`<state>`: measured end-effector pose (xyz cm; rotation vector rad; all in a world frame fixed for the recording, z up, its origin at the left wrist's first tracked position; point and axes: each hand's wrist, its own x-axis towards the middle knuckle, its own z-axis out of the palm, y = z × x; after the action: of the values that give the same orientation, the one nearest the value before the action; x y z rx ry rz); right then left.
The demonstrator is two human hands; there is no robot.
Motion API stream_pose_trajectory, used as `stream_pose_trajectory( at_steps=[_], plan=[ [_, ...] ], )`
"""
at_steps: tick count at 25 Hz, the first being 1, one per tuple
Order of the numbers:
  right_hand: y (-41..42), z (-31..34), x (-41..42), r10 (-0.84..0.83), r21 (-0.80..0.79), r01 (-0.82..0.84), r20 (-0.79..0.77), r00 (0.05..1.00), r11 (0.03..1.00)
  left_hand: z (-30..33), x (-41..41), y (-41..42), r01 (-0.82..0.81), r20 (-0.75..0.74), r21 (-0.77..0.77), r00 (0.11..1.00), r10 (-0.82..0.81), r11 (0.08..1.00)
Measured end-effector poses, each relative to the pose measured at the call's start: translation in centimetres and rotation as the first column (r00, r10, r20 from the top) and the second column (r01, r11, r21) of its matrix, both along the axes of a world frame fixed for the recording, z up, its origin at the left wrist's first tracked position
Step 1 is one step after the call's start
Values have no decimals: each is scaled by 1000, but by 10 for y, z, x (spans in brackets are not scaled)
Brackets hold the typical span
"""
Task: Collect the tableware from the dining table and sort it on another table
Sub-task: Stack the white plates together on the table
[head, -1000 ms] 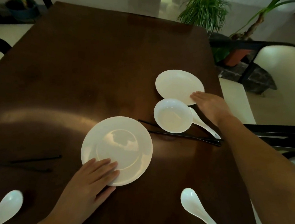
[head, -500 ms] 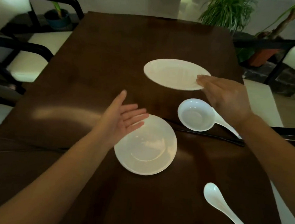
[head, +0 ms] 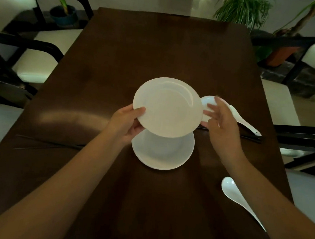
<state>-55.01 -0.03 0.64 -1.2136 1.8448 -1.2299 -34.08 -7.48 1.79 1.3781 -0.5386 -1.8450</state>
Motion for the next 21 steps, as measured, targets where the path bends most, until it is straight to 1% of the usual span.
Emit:
stream_pose_trajectory(
  at_steps=[1,2,4,5,6,7,8,10,11,12,13,14,16,17,21],
  plan=[
    [1,-4,4,-78,89,64,165,983,994,-2,3,3,14,15,-1,1000,-14,1000],
    [1,-9,6,-128,167,92,223,966,982,-4,6,6,31,20,7,999,-31,999],
    [3,-17,10,-156,259,104,187,970,960,-10,8,16,59,22,22,998,-60,998],
    [3,-20,13,-169,283,115,174,970,952,-13,8,20,74,54,13,996,-75,997],
    [5,-25,17,-185,306,126,175,967,944,-17,8,23,97,131,-11,987,-94,995],
    [6,-29,20,-200,331,133,178,964,934,-21,9,25,135,246,-42,962,-121,990],
    [7,-32,22,-205,348,136,170,964,927,-24,10,25,194,374,-71,915,-154,978],
    [10,-39,23,-193,357,135,133,972,924,-31,16,25,361,601,-101,765,-232,927],
    [10,-42,23,-180,354,132,105,978,926,-36,19,25,425,683,-106,688,-245,899],
    [11,-45,23,-167,356,138,54,984,924,-41,22,26,446,734,-118,641,-224,887],
    [12,-47,24,-157,366,150,-12,988,918,-44,25,26,434,761,-134,621,-189,891],
    [12,-49,24,-149,372,165,-71,986,913,-47,27,28,406,767,-152,624,-151,901],
    [13,-53,25,-133,363,170,-126,983,916,-53,30,32,371,762,-189,640,-103,909],
    [14,-55,26,-120,354,165,-144,982,921,-57,31,34,378,774,-200,627,-91,904],
    [15,-55,24,-58,337,137,-234,971,931,-60,32,32,465,878,-164,470,-86,870]
  ],
)
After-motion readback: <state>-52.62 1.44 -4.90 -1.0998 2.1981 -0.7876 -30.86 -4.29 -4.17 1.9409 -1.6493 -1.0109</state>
